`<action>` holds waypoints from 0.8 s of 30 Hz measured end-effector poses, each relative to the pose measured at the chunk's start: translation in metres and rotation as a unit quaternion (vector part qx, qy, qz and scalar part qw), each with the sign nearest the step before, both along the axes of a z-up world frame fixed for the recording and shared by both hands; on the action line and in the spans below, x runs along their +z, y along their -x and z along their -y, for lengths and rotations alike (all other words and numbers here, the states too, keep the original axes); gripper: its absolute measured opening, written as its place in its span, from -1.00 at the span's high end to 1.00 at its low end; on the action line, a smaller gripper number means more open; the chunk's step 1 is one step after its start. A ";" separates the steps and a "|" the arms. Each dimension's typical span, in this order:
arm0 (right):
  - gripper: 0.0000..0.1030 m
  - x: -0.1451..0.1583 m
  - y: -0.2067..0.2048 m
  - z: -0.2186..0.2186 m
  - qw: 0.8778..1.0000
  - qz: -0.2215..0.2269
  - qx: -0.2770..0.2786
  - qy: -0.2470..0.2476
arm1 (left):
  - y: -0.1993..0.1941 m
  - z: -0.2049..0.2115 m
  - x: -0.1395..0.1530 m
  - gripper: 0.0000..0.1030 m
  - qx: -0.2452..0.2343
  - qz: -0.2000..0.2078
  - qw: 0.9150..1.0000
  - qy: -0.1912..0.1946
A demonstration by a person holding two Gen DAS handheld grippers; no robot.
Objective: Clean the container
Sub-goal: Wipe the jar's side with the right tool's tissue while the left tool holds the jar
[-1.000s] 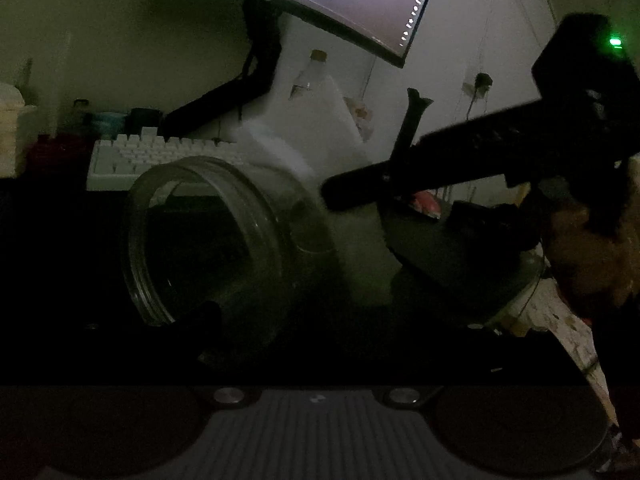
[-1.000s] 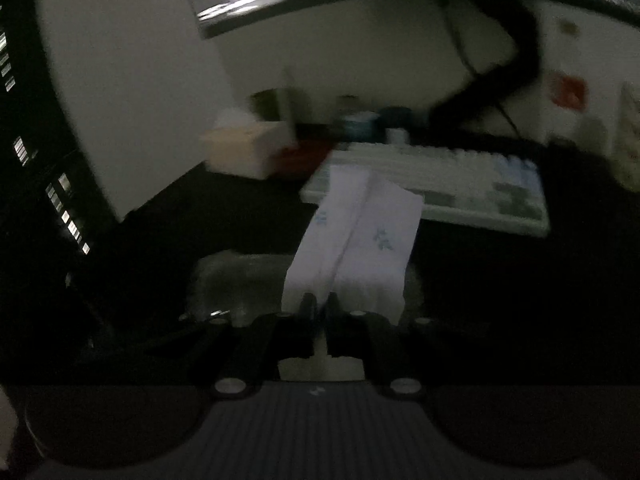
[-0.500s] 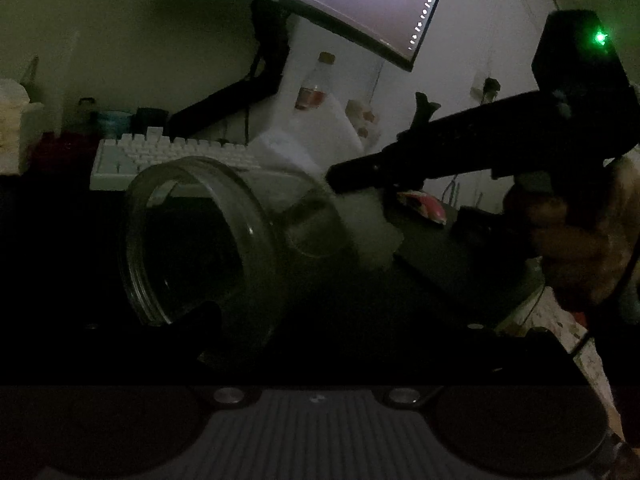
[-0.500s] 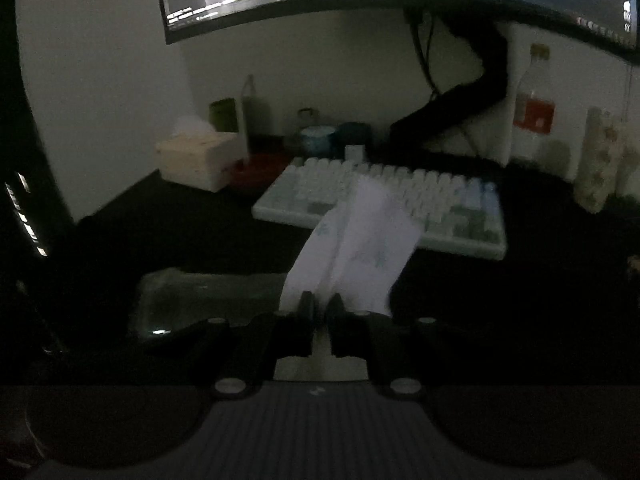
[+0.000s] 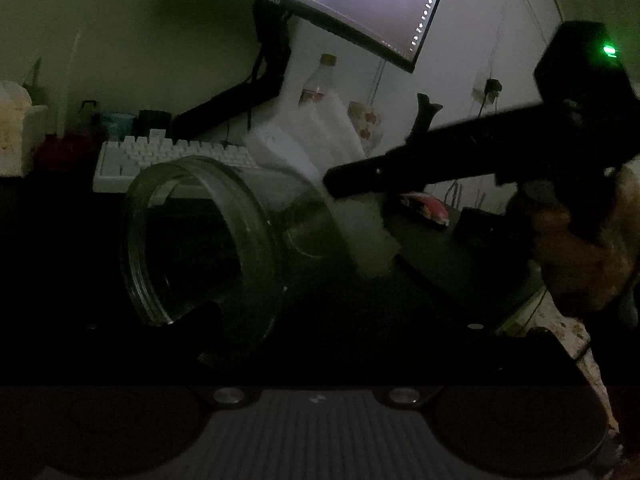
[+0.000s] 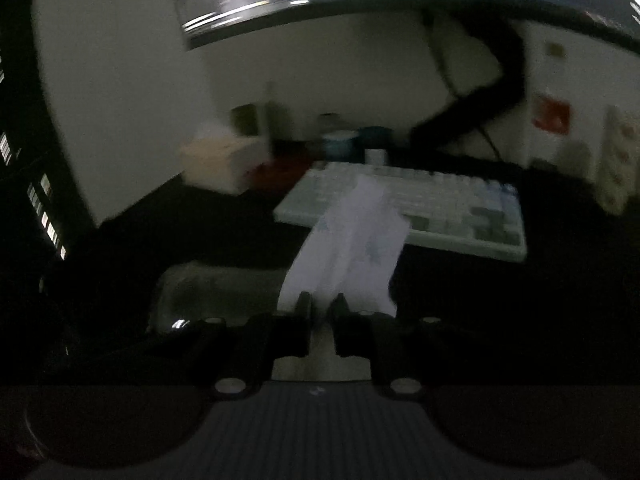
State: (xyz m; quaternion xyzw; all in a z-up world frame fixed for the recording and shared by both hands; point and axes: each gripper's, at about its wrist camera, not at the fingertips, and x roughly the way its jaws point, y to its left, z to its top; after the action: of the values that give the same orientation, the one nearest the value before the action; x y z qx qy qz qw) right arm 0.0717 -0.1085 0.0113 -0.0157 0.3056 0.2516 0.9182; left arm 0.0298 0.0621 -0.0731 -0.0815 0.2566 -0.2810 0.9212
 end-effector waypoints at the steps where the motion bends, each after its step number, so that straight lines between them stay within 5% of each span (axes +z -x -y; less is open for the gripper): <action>1: 0.73 0.000 0.005 -0.007 1.000 0.008 0.013 0.000 | 0.000 0.000 0.000 -0.99 -0.001 0.000 1.000 0.000; 7: 0.74 -0.002 0.041 -0.046 0.994 0.058 0.095 0.010 | 0.002 0.004 -0.001 -0.99 -0.004 0.004 1.000 -0.006; 10: 0.75 -0.009 0.036 -0.029 0.997 0.052 0.056 -0.018 | 0.004 0.005 -0.001 -0.99 -0.007 0.008 1.000 -0.014; 13: 0.74 -0.018 0.017 0.001 0.997 0.042 -0.040 -0.047 | 0.003 0.004 -0.001 -0.99 -0.006 0.008 1.000 -0.011; 16: 0.74 -0.022 0.015 0.008 0.994 0.036 -0.062 -0.081 | 0.002 0.004 -0.002 -0.99 -0.005 0.008 1.000 -0.010; 21: 0.76 -0.026 0.045 -0.021 0.994 0.078 0.038 -0.064 | 0.004 0.008 -0.003 -0.99 -0.016 0.018 1.000 -0.011; 24: 0.79 -0.027 0.041 -0.013 0.994 0.080 0.028 -0.068 | 0.007 0.009 -0.002 -0.99 -0.019 0.020 1.000 -0.012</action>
State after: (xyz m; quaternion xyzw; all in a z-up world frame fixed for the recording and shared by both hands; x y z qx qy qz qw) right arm 0.0303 -0.0951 -0.0160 0.0181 0.2129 0.2952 0.9312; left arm 0.0232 0.0532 -0.0756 -0.0605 0.2431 -0.2968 0.9215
